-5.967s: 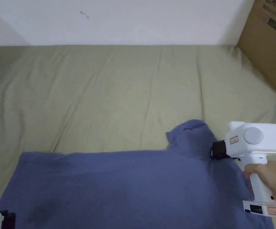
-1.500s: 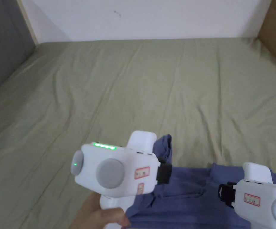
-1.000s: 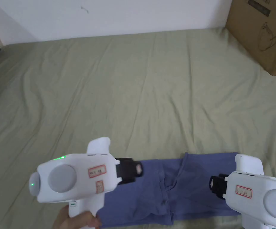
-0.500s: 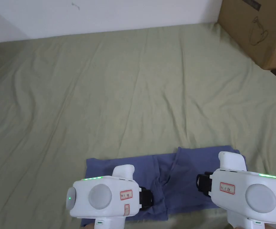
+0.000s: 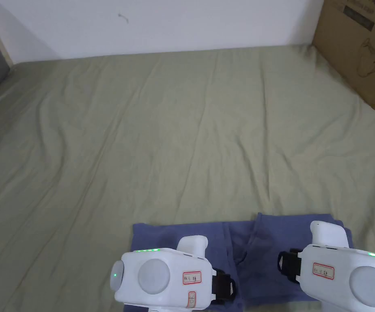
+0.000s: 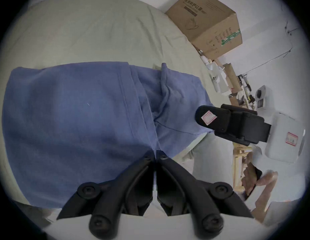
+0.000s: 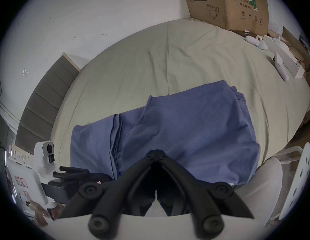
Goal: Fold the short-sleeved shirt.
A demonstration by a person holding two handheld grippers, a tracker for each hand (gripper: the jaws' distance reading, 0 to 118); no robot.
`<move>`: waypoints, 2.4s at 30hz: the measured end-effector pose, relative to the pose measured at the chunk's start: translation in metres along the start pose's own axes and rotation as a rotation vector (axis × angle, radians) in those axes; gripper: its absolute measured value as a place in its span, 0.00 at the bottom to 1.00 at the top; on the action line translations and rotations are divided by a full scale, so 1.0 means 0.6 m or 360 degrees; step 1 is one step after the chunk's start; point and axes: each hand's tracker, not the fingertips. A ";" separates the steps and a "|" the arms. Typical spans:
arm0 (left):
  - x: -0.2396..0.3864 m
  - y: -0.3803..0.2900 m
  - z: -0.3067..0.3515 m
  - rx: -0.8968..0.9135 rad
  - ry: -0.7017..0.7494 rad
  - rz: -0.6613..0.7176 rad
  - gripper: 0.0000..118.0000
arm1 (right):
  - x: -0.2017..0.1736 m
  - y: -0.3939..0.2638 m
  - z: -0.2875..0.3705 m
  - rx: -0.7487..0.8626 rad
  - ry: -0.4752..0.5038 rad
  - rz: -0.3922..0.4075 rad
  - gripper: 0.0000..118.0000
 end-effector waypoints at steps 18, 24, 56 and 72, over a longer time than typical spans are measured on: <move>-0.272 -0.001 0.213 0.0473 -0.0040 0.0458 0.94 | -0.049 0.007 -0.029 -0.0077 0.0001 0.0099 0.00; -0.301 0.008 0.138 0.0348 -0.0301 0.0673 0.98 | -0.055 0.005 -0.028 -0.0102 -0.0016 0.0138 0.00; -0.427 -0.006 0.396 0.0402 0.0137 0.0837 0.07 | -0.063 0.001 -0.031 -0.0152 0.0043 0.0112 0.00; -0.121 0.119 0.370 0.0480 0.0203 0.0513 0.07 | -0.003 0.006 -0.015 -0.0088 0.0143 -0.0003 0.00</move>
